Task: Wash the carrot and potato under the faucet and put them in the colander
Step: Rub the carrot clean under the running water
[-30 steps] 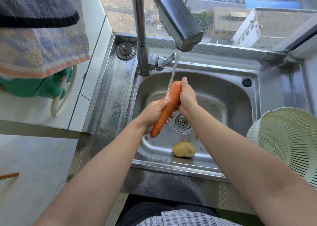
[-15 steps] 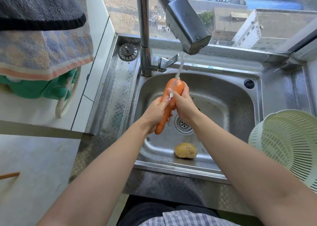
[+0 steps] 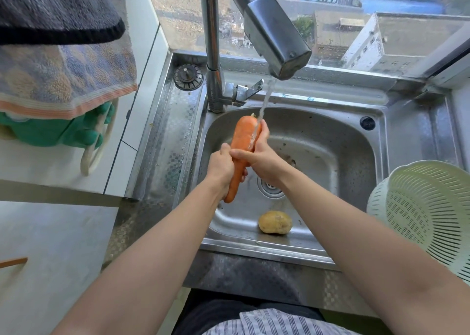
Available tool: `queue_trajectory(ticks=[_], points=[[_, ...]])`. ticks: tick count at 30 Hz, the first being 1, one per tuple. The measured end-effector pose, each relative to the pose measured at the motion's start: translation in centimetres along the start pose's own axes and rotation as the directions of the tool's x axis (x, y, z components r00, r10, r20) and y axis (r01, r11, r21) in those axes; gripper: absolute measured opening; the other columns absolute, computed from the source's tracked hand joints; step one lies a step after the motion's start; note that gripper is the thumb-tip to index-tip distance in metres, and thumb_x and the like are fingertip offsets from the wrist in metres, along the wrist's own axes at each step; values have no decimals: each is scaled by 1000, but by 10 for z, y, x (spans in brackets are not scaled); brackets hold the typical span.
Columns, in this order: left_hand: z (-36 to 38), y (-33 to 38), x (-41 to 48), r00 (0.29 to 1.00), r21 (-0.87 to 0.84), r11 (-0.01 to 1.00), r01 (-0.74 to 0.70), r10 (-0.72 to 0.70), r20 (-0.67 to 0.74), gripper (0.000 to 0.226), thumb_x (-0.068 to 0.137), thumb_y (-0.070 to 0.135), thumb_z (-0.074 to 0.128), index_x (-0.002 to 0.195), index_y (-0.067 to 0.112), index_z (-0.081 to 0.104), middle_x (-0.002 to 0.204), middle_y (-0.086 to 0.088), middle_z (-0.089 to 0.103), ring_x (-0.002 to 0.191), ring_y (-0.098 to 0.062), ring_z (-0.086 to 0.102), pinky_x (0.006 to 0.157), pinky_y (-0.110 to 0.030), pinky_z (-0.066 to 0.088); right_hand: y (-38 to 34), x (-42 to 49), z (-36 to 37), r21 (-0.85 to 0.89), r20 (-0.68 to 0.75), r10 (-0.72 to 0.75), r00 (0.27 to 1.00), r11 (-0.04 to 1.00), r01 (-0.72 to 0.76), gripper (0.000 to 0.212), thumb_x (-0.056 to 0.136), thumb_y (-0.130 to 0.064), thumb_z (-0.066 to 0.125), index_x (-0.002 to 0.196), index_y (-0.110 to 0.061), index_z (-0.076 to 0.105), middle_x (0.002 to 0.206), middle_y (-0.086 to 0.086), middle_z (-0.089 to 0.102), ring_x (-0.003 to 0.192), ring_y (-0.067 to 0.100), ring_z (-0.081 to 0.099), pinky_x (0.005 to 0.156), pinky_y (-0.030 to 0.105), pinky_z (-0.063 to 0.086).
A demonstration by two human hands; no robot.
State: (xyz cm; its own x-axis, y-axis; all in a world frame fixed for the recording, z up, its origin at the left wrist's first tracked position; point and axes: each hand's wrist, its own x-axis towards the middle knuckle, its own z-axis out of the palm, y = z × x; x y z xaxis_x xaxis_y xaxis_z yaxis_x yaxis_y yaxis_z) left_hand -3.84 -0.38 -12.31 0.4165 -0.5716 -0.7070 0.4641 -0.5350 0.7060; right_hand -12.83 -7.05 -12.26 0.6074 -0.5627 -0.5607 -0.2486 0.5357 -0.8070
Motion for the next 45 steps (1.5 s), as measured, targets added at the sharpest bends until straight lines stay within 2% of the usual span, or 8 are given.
queue_trajectory(ticks=[5,11,15,20,27,34,40,45], points=[[5,-1,-7,1000,34,999,-21,20,12,56,105,31,21,78,-1,60,56,-13,63,46,-21,53,41,-26,45,1,17,14,-103,-409,-106,906,992,69,70,92,-48,56,144,-24,15,136,16,46,116,36,58,80,42,57],[-1,0,-2,999,87,996,-36,34,20,58,106,32,20,93,-4,63,65,-16,64,45,-20,54,43,-26,46,4,8,-2,-22,-56,30,998,999,-32,106,89,-18,68,149,-40,-17,117,8,49,79,19,62,53,25,53],[-3,1,0,988,98,995,-17,1,155,60,106,35,20,94,-4,64,73,-18,66,48,-18,55,43,-26,46,5,16,-3,9,-342,-16,939,1000,21,85,81,-38,74,146,-23,21,118,12,58,85,22,64,52,27,50],[-9,12,2,914,246,969,30,-126,385,53,105,43,22,120,6,57,88,-14,70,58,-15,63,51,-23,52,1,25,-12,120,-577,116,808,991,-56,76,68,-59,74,124,-16,46,120,12,62,104,29,65,88,49,57],[1,-2,3,895,757,546,-358,431,112,51,100,44,39,62,15,56,60,-3,58,62,-26,56,59,-32,34,13,19,-41,368,-769,279,575,929,41,85,73,-50,78,135,-9,37,135,15,52,118,34,58,98,52,51],[7,8,12,797,207,885,416,-465,386,48,100,22,20,87,4,62,36,8,23,25,-4,17,30,-9,13,11,3,-52,304,-756,142,639,941,150,93,68,-54,76,141,-15,33,134,10,52,121,28,55,104,51,46],[17,-13,11,977,825,542,-160,204,55,60,101,44,17,98,10,67,84,-12,74,95,-33,65,81,-35,44,-2,-5,-35,72,-750,-57,659,983,166,73,80,-35,76,136,-15,34,119,3,51,107,19,55,98,37,46],[44,-11,-3,986,-23,997,-72,74,150,61,99,53,26,123,10,62,114,-14,69,100,-23,66,82,-31,57,-3,-9,1,-292,-625,-379,683,924,246,59,81,-39,74,127,-18,43,113,5,61,101,20,60,90,30,47]])
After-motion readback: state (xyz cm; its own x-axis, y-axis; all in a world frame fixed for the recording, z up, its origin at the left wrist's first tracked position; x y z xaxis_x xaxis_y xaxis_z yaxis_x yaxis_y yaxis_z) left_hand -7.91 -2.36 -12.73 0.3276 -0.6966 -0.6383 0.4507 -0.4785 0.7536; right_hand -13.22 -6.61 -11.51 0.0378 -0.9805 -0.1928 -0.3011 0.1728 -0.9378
